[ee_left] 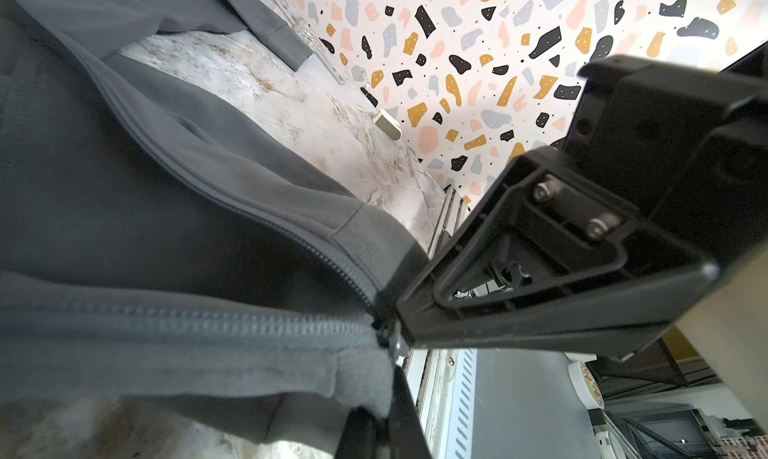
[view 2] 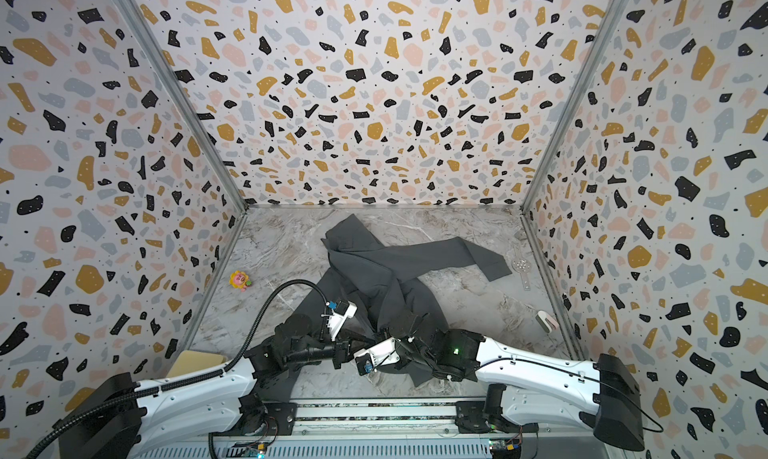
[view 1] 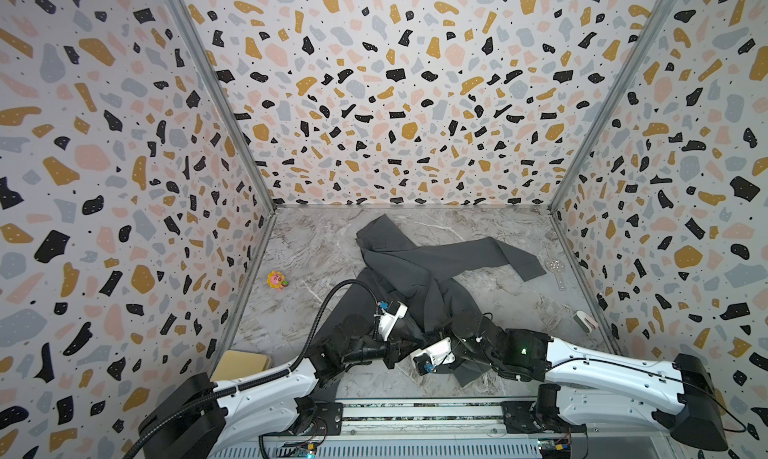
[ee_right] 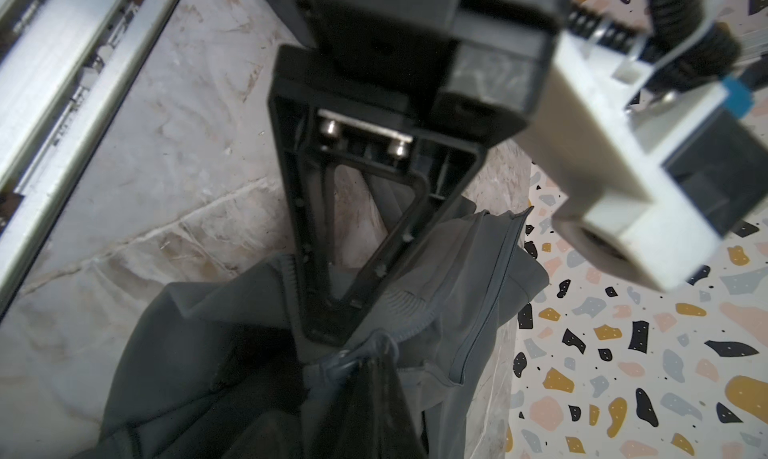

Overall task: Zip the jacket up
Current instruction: 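Pull the zipper slider with the right gripper away from the robot along the front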

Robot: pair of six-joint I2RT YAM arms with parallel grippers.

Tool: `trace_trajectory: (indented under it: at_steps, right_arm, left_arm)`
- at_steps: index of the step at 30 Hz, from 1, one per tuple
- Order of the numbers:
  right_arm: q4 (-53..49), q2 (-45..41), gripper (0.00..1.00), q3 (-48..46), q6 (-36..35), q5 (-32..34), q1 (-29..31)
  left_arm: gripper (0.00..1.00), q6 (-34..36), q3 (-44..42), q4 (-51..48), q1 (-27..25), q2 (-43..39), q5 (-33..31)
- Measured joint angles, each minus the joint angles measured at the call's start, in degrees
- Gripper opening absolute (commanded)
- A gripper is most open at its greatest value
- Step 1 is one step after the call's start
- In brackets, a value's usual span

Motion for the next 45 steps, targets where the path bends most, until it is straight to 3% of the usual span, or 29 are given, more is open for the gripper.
trace_trajectory:
  at_steps: [26, 29, 36, 45]
  right_arm:
    - [-2.9, 0.6, 0.00, 2.2, 0.7, -15.2, -8.5]
    - [-2.8, 0.3, 0.17, 2.2, 0.5, -16.2, -9.4]
    - [-3.0, -1.9, 0.38, 2.4, -0.8, -17.8, -11.4]
    - [-5.9, 3.3, 0.41, 7.5, -1.2, -20.7, -13.1]
  left_arm:
    - [0.00, 2.7, 1.3, -4.5, -0.8, -3.0, -1.5]
    - [0.00, 3.0, 1.6, -5.0, -0.8, -3.0, -1.7]
    - [0.00, 3.2, 1.6, -5.0, -1.1, -3.0, -1.8]
    - [0.00, 3.5, 1.6, -5.0, -1.1, -3.0, -1.8]
